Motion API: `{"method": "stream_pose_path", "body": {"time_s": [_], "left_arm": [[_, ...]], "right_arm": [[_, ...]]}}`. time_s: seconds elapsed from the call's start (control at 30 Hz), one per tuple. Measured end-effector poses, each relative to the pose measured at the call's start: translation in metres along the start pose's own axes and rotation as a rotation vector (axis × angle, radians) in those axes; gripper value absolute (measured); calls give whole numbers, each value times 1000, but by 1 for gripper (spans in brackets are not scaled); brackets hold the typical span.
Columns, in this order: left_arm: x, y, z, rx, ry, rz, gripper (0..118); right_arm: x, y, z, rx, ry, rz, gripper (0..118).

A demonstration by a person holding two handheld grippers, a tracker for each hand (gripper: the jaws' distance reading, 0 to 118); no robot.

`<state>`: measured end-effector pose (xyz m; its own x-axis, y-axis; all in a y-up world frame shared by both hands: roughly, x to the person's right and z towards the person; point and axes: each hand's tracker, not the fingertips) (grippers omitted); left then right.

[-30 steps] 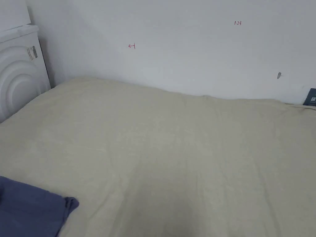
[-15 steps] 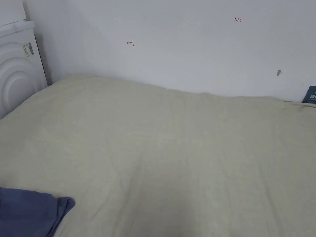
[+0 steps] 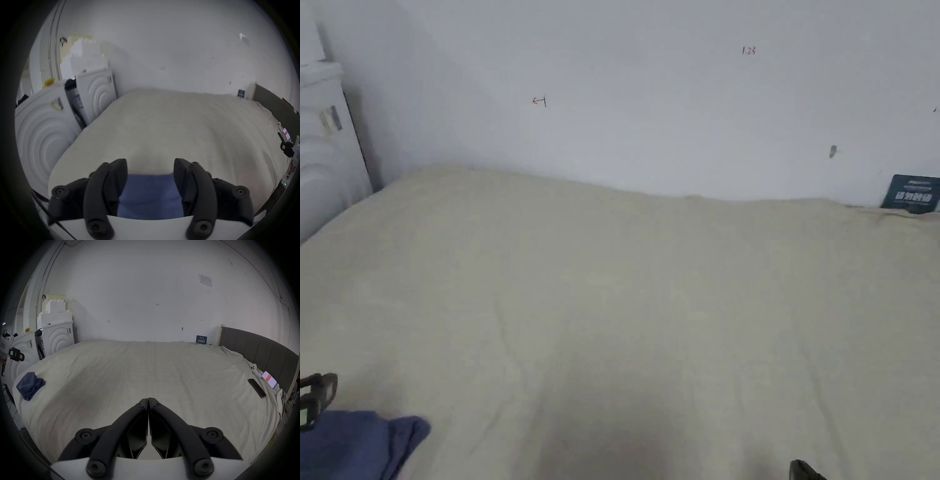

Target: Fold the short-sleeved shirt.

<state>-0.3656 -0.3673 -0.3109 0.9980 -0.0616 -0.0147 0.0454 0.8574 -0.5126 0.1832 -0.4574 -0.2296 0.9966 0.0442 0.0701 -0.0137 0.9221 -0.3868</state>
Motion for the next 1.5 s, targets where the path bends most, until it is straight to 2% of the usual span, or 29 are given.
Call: {"method": "stream_pose_path", "body": {"time_s": [0.17,0.37,0.8,1.5], "left_arm": [[83,-2,10,132,-19,-39,27],[155,-1,15,213,-36,-12,4],[216,11,5,328,-68,8,2],[231,18,-2,340,-71,-55,2]], "right_arm": [[13,22,-7,46,-30,-13,1],[28,48,-15,89,-58,-38,1],[45,82,-26,161,-75,-64,1],[46,93,-18,199,-72,-37,1]]}}
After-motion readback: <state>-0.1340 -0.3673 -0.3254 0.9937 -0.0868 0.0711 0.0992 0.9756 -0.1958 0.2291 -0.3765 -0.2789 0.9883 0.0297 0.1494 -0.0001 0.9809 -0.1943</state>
